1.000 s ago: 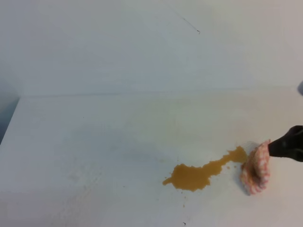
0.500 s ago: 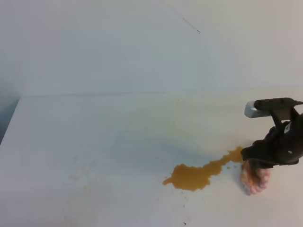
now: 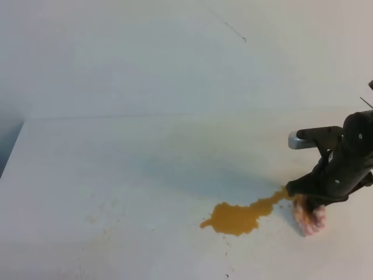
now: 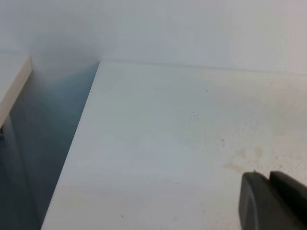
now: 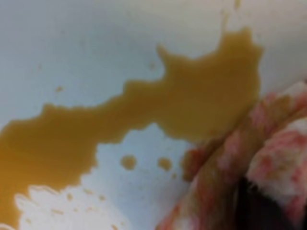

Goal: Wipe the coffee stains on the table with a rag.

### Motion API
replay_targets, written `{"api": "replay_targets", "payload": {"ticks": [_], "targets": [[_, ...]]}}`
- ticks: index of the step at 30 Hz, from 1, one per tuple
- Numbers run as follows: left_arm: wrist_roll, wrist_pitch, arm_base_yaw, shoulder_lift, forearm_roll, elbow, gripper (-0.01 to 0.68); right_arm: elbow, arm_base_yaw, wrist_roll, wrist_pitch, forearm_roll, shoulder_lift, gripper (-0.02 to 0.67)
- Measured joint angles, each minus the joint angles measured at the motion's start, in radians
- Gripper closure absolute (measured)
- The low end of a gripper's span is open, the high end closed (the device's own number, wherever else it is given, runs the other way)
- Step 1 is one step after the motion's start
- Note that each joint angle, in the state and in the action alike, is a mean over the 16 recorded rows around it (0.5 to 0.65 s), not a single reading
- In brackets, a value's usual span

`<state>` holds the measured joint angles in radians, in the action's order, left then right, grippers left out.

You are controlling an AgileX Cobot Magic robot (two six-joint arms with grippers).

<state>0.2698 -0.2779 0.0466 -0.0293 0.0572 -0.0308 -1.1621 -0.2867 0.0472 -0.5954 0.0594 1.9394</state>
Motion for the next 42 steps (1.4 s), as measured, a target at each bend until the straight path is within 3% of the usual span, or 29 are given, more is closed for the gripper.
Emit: {"api": "replay_targets", "payload": {"ticks": [8, 21, 31, 42], "targets": [[0.0, 0.0, 0.0, 0.0, 0.0, 0.0, 0.673, -0.114, -0.002, -0.116, -0.023, 0.128, 0.088, 0.604], [0.0, 0.0, 0.0, 0.0, 0.0, 0.0, 0.673, -0.219, -0.101, -0.308, -0.029, 0.279, 0.179, 0.609], [0.0, 0.0, 0.0, 0.0, 0.0, 0.0, 0.673, -0.226, -0.221, -0.328, 0.0, 0.29, 0.189, 0.609], [0.0, -0.001, 0.0, 0.002, 0.0, 0.002, 0.673, -0.208, -0.244, -0.308, -0.022, 0.296, 0.116, 0.612]]}}
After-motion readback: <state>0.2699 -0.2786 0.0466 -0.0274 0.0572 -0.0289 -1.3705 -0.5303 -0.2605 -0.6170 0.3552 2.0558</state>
